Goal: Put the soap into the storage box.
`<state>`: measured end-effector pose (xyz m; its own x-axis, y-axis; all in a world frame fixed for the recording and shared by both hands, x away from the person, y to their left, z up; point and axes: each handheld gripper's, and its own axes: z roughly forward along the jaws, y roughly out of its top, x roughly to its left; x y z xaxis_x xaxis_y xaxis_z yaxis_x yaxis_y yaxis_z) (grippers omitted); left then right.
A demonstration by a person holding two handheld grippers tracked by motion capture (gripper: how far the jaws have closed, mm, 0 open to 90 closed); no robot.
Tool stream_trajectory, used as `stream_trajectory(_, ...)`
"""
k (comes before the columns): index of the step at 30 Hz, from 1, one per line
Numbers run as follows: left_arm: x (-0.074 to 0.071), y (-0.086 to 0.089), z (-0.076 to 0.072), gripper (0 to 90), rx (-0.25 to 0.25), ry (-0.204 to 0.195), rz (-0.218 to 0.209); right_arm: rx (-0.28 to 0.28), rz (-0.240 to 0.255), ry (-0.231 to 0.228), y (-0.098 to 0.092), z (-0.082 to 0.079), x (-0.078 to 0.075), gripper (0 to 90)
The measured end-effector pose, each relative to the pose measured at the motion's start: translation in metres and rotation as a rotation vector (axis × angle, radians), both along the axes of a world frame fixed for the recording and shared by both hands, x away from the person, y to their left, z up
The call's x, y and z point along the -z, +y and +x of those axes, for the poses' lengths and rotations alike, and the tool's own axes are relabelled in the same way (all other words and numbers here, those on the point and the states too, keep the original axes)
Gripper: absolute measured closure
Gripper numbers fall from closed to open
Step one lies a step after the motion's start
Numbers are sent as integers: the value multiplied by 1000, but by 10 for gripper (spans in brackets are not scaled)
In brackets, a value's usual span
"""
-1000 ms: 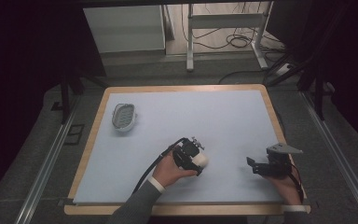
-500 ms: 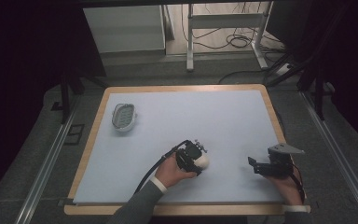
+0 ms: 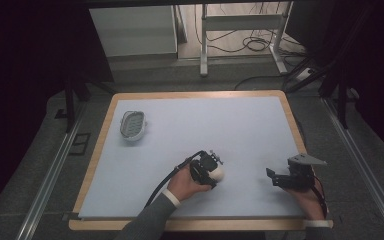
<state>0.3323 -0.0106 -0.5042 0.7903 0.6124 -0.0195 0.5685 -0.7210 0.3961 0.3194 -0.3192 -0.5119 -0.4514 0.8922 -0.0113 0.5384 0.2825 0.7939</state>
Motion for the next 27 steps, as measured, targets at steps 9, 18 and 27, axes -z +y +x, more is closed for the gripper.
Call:
stream_trajectory(9, -11, 6, 1, 496, 46, -25, -20, 8, -2, 0, -3, 0, 1, 87)
stream_trajectory(18, -31, 24, 10, 496, 37, -20, -59, 13, 0, 1, -4, 0, 1, 87)
stream_trajectory(27, -37, 41, 16, 495, -6, -35, -98, 15, -7, 1, -5, 0, 1, 87)
